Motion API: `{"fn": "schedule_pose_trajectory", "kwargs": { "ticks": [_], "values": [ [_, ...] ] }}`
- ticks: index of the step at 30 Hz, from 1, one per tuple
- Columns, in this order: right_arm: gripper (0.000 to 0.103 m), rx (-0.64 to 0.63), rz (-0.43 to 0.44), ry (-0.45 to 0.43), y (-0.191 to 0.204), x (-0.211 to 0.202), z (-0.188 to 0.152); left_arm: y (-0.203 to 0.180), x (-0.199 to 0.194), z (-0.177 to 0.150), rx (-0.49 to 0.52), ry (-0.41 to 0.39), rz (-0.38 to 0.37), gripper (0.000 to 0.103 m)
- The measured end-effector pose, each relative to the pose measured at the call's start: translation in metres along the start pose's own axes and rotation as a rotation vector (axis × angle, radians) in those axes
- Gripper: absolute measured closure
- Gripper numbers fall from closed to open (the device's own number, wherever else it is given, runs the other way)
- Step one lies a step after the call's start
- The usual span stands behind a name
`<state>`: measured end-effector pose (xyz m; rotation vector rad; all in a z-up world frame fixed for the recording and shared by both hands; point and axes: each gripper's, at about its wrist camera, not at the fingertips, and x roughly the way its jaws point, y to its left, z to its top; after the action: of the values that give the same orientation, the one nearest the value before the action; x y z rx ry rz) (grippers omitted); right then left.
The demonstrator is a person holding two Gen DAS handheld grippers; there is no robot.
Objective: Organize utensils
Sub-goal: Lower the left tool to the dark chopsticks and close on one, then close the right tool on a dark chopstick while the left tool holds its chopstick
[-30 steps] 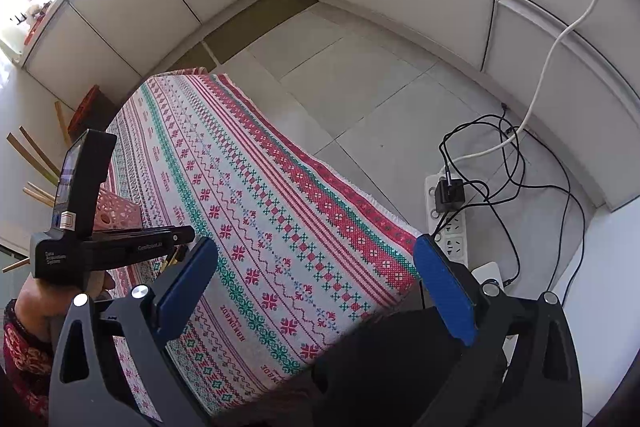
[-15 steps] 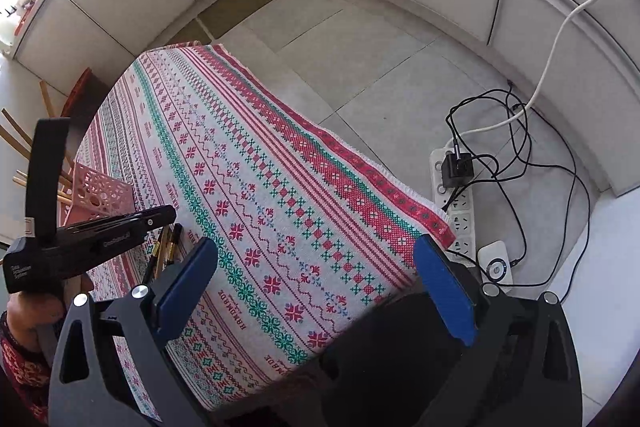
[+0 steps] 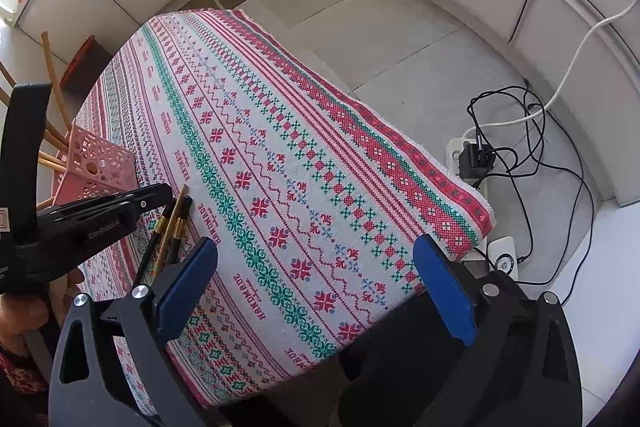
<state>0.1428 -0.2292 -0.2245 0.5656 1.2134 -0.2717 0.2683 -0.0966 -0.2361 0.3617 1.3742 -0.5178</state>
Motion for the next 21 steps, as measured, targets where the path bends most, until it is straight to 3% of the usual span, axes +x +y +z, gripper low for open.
{"fn": "schedule_pose_trajectory", "kwargs": {
  "ticks": [11, 13, 16, 21],
  "values": [
    [0.008, 0.017, -0.025, 0.016, -0.009, 0.004, 0.004, -0.02, 0.022, 0.019, 0.062, 0.007, 0.046, 0.081],
    [0.008, 0.022, -0.03, 0.017, -0.011, 0.005, 0.004, -0.026, 0.024, 0.015, 0.069, -0.001, 0.049, 0.096],
    [0.008, 0.029, -0.038, 0.025, -0.01, 0.008, 0.005, -0.031, 0.025, 0.013, 0.054, -0.023, 0.05, 0.099],
    [0.008, 0.003, -0.057, 0.044, 0.01, 0.016, 0.007, -0.015, -0.032, -0.012, 0.048, -0.152, 0.042, 0.1]
  ]
}}
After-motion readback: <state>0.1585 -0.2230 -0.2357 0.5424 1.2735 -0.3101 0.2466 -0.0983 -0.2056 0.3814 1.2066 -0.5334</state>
